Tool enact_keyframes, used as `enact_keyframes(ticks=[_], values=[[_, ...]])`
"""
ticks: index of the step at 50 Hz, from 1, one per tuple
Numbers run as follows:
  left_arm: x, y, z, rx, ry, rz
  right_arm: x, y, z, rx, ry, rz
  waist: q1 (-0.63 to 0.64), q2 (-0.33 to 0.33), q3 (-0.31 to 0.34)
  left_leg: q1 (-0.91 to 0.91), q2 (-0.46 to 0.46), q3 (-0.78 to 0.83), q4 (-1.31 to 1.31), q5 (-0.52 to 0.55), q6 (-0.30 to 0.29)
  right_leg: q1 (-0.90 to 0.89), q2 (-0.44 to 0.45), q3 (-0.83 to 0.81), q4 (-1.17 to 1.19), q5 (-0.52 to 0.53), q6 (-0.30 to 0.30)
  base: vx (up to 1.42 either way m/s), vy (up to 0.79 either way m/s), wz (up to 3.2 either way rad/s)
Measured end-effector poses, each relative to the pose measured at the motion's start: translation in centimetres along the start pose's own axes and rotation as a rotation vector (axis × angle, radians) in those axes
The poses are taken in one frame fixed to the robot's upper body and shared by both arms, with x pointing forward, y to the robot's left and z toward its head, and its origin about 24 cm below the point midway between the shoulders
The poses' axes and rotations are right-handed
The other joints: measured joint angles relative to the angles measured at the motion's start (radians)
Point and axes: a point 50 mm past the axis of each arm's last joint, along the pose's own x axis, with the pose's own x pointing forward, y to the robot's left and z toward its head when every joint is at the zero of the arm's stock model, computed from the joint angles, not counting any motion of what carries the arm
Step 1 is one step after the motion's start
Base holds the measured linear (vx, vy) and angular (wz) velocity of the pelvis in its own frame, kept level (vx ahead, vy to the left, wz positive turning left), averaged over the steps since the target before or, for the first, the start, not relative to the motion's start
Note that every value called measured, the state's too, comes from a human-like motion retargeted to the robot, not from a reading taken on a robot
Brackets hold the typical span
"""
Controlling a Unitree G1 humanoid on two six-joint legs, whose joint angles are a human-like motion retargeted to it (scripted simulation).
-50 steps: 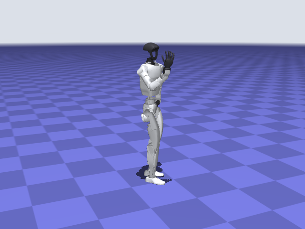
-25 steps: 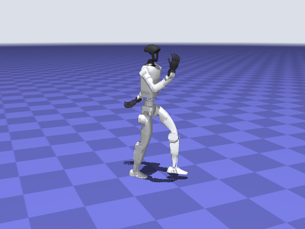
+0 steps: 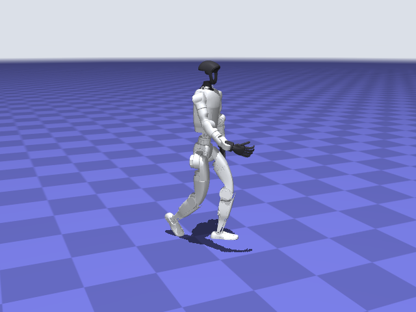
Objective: Kungfu
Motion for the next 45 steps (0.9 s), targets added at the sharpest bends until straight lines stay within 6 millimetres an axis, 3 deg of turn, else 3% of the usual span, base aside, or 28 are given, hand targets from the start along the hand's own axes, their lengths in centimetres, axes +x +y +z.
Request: enact_keyframes(ticks=[2, 4, 5, 7, 9, 11, 13, 15, 17, 20, 22, 23, 25, 26, 28, 30, 32, 34, 36, 37, 41, 43, 45], values=[[-1.4, 6.0, 6.8, 0.024, -0.29, 0.201, -5.1, -2.1, -8.6, 0.015, 0.479, -0.222, -0.034, 0.015, 0.016, 0.114, -0.027, -0.018, -0.075, -0.002, -0.004, -0.075, -0.039, 0.016, 0.04, -0.056, 0.0, 0.95, -0.14, 0.81], [-5.6, 11.9, 13.9, 0.058, -0.619, 0.405, -13.3, -2.4, -15.5, 0.041, 0.951, -0.414, -0.066, 0.02, 0.035, 0.239, -0.069, -0.03, -0.166, 0.006, -0.004, -0.143, -0.101, 0.035, 0.06, -0.1, 0.0, 0.95, -0.03, 0.95], [-9.0, 14.7, 17.2, 0.078, -0.791, 0.517, -18.1, -2.1, -17.8, 0.047, 1.167, -0.483, -0.09, 0.022, 0.045, 0.303, -0.1, -0.046, -0.214, 0.011, 0.0, -0.174, -0.137, 0.041, 0.065, -0.12, 0.0, 0.82, -0.05, 1.32], [-17.9, 20.1, 22.0, 0.106, -1.127, 0.798, -26.7, -0.2, -21.3, 0.052, 1.474, -0.564, -0.143, 0.034, 0.073, 0.407, -0.126, -0.093, -0.287, 0.014, -0.006, -0.255, -0.19, 0.037, 0.067, -0.164, -0.036, 0.79, -0.26, 1.38], [-28.1, 23.3, 23.8, 0.128, -1.441, 1.083, -33.9, 3.0, -23.2, 0.076, 1.662, -0.606, -0.186, 0.056, 0.096, 0.49, -0.126, -0.133, -0.338, 0.008, -0.015, -0.347, -0.223, 0.047, 0.052, -0.179, -0.085, 0.72, -0.43, 1.22], [-37.6, 24.8, 22.8, 0.133, -1.707, 1.357, -40.1, 6.7, -24.1, 0.14, 1.771, -0.602, -0.239, 0.08, 0.121, 0.553, -0.117, -0.177, -0.362, -0.009, -0.028, -0.433, -0.256, 0.066, 0.018, -0.168, -0.139, 0.69, -0.55, 1.26], [-45.9, 25.2, 19.6, 0.098, -1.931, 1.638, -45.7, 10.8, -23.9, 0.239, 1.856, -0.571, -0.318, 0.102, 0.155, 0.615, -0.097, -0.212, -0.365, -0.037, -0.051, -0.506, -0.287, 0.112, -0.057, -0.139, -0.198, 0.69, -0.69, 1.26], [-50.4, 24.9, 16.9, 0.082, -2.057, 1.822, -49.6, 13.8, -23.0, 0.324, 1.923, -0.559, -0.393, 0.112, 0.178, 0.664, -0.076, -0.23, -0.36, -0.057, -0.07, -0.541, -0.307, 0.163, -0.138, -0.112, -0.246, 0.6, -0.64, 1.03], [-53.6, 24.9, 14.0, 0.072, -2.128, 1.989, -53.5, 16.7, -21.3, 0.416, 2.029, -0.6, -0.482, 0.113, 0.198, 0.723, -0.042, -0.228, -0.352, -0.074, -0.095, -0.553, -0.326, 0.229, -0.255, -0.105, -0.293, 0.66, -0.76, 0.85], [-56.0, 25.6, 10.1, 0.073, -2.121, 2.177, -58.0, 19.5, -18.4, 0.514, 2.154, -0.787, -0.63, 0.093, 0.239, 0.824, 0.026, -0.212, -0.332, -0.084, -0.136, -0.509, -0.338, 0.331, -0.422, -0.134, -0.349, 0.79, -1.05, 0.74], [-56.9, 26.1, 8.7, 0.05, -2.085, 2.261, -59.2, 20.7, -17.4, 0.6, 2.109, -0.994, -0.707, 0.048, 0.246, 0.892, 0.041, -0.214, -0.3, -0.077, -0.158, -0.429, -0.374, 0.292, -0.469, -0.091, -0.225, 0.72, -1.05, 0.83], [-57.4, 26.3, 7.9, 0.044, -2.068, 2.301, -59.3, 21.2, -17.4, 0.65, 2.046, -1.105, -0.733, 0.029, 0.231, 0.91, 0.041, -0.216, -0.283, -0.069, -0.169, -0.401, -0.41, 0.171, -0.457, 0.022, -0.172, 0.69, -1.18, 0.46], [-57.6, 26.5, 6.3, 0.089, -1.966, 2.432, -58.9, 20.8, -17.8, 0.703, 1.856, -1.324, -0.743, 0.038, 0.183, 0.907, 0.053, -0.182, -0.257, -0.031, -0.173, -0.508, -0.371, 0.246, -0.334, 0.12, -0.152, 0.56, -1.15, -0.18], [-57.8, 25.9, 7.2, -0.094, 1.949, -2.431, -57.5, 20.9, -18.9, 0.765, 1.715, -1.446, -0.708, 0.044, 0.171, 0.881, 0.075, -0.183, -0.229, -0.007, -0.179, -0.566, -0.358, 0.226, -0.244, 0.083, -0.179, 0.42, -0.97, 0.09], [-57.9, 25.5, 7.7, -0.053, 1.864, -2.422, -54.2, 18.7, -21.0, 0.785, 1.375, -1.652, -0.712, 0.05, 0.165, 0.85, 0.138, -0.145, -0.214, 0.055, -0.184, -0.615, -0.355, 0.192, -0.131, -0.001, -0.218, 0.36, -0.74, 1.38], [-56.9, 25.8, 8.4, 0.035, 1.843, -2.423, -50.1, 14.2, -22.5, 0.715, 0.99, -1.794, -0.759, 0.076, 0.153, 0.787, 0.203, -0.105, -0.222, 0.133, -0.183, -0.616, -0.409, 0.098, -0.07, -0.089, -0.232, 0.32, -0.56, 2.32], [-56.1, 26.0, 8.7, 0.098, 1.887, -2.385, -45.7, 8.4, -22.7, 0.672, 0.66, -1.802, -0.765, 0.095, 0.176, 0.727, 0.244, -0.091, -0.223, 0.204, -0.201, -0.596, -0.449, 0.021, -0.055, -0.125, -0.233, 0.27, -0.31, 1.93], [-55.1, 26.4, 9.4, 0.136, 1.932, -2.387, -41.0, 1.9, -20.6, 0.61, 0.347, -1.637, -0.734, 0.102, 0.2, 0.714, 0.267, -0.004, -0.264, 0.271, -0.2, -0.571, -0.461, -0.001, -0.061, -0.156, -0.228, 0.32, -0.18, 1.42], [-54.0, 26.9, 10.2, 0.164, 1.973, -2.421, -36.7, -3.8, -16.4, 0.527, 0.104, -1.33, -0.703, 0.103, 0.221, 0.707, 0.296, 0.115, -0.325, 0.332, -0.202, -0.549, -0.484, -0.032, -0.059, -0.18, -0.223, 0.0, -0.04, 1.76], [-53.5, 26.9, 10.7, -0.163, -1.983, 2.416, -35.1, -6.0, -13.6, 0.466, 0.019, -1.174, -0.691, 0.102, 0.234, 0.695, 0.316, 0.168, -0.351, 0.357, -0.21, -0.536, -0.503, -0.06, -0.054, -0.19, -0.222, -0.01, -0.16, 2.29], [-51.1, 25.8, 13.7, -0.131, -2.052, 2.264, -33.6, -12.7, 1.1, 0.037, -0.175, -0.865, -0.645, 0.103, 0.285, 0.567, 0.39, 0.19, -0.422, 0.431, -0.328, -0.493, -0.601, -0.215, 0.005, -0.235, -0.207, -0.11, -0.2, 2.6], [-49.5, 25.0, 15.2, -0.134, -2.11, 2.167, -33.0, -13.9, 8.4, -0.153, -0.252, -0.77, -0.613, 0.079, 0.289, 0.48, 0.325, 0.134, -0.447, 0.442, -0.344, -0.515, -0.711, -0.248, 0.052, -0.234, -0.19, -0.42, 0.04, 2.54], [-47.2, 24.3, 16.5, -0.132, -2.137, 2.057, -32.0, -13.6, 15.3, -0.286, -0.317, -0.625, -0.57, 0.047, 0.292, 0.409, 0.26, 0.102, -0.461, 0.429, -0.344, -0.561, -0.805, -0.246, 0.111, -0.24, -0.174, -0.51, 0.0, 2.1]])
